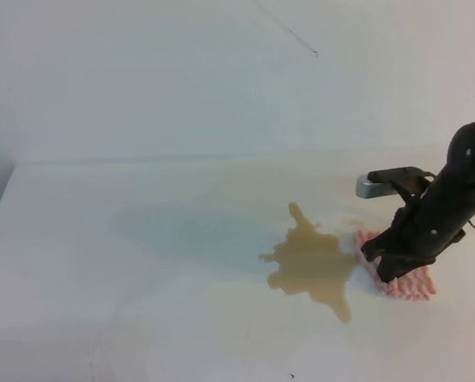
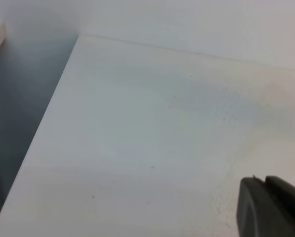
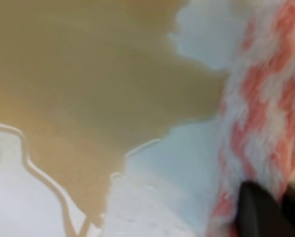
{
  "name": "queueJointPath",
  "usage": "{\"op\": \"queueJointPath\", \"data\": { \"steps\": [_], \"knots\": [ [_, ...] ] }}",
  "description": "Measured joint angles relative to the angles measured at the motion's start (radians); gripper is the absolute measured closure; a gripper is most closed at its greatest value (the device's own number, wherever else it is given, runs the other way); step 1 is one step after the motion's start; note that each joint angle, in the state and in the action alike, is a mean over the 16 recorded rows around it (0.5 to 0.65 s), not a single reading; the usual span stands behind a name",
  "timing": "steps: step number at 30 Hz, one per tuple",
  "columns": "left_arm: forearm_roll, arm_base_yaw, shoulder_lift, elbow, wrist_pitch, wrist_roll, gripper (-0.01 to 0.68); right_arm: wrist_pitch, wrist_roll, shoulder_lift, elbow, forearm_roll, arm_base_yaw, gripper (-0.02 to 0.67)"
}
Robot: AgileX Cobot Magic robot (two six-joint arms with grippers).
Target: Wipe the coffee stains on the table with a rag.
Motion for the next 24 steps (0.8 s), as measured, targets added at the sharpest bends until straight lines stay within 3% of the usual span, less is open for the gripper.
{"op": "queueJointPath", "data": {
  "steps": [13, 24],
  "knots": [
    [0.000, 0.000, 0.000, 0.000, 0.000, 0.000, 0.672, -0.008, 0.003, 0.021, -0.062, 0.018, 0.149, 0.629],
    [0.000, 0.000, 0.000, 0.000, 0.000, 0.000, 0.672, -0.006, 0.023, 0.020, -0.101, 0.027, 0.179, 0.629]
  ]
}}
